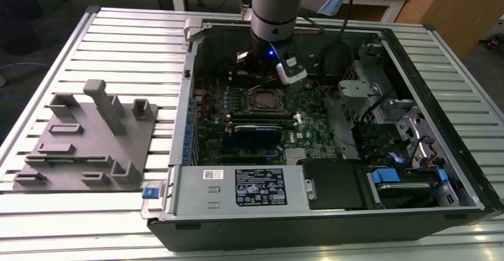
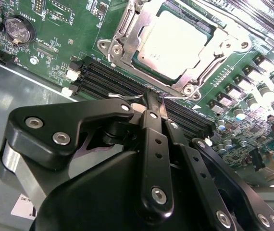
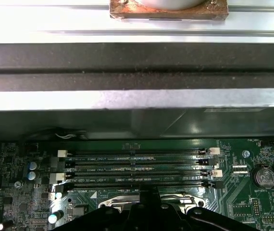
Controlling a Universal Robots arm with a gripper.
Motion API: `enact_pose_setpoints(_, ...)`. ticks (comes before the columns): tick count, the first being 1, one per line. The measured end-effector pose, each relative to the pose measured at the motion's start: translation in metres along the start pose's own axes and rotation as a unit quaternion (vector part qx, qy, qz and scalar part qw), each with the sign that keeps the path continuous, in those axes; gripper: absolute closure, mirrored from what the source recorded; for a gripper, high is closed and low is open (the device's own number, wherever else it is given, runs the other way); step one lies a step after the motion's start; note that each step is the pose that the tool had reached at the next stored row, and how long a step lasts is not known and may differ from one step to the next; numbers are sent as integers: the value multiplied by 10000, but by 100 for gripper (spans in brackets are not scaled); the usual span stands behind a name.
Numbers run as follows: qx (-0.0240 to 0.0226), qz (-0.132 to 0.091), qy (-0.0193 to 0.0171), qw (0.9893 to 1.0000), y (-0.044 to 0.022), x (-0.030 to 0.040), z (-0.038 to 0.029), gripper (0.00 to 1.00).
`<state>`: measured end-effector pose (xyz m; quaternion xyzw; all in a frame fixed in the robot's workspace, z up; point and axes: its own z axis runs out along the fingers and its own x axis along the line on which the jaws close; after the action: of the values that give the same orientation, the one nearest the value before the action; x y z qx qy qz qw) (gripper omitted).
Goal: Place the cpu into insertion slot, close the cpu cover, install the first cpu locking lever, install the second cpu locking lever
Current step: 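Install the first cpu locking lever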
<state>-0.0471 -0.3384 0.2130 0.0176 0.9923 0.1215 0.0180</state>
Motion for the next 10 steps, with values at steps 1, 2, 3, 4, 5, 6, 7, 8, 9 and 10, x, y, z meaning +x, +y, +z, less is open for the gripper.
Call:
enact_pose_setpoints(1,-2,0,-1,10000,-1,0,7,90)
enact_pose_setpoints(2,-1,-2,-7,10000,-3,1,12,90)
enact_pose_setpoints(3,-1,-5,-22,10000,-5,1,18,90)
enact_pose_setpoints(4,-1,-9,-34,10000,-6,1,24,90)
enact_pose_setpoints(5,-2,-11,-45,10000,-8,1,30,90)
enact_pose_setpoints(6,-2,-16,-64,10000,-9,2,36,90)
enact_pose_setpoints(7,-2,-21,-84,10000,-11,2,40,90)
enact_pose_setpoints(8,-2,-23,-93,10000,-11,2,42,90)
enact_pose_setpoints(9,-3,-24,-93,10000,-11,1,42,90)
enact_pose_setpoints(10,-3,-24,-94,10000,-11,1,44,90)
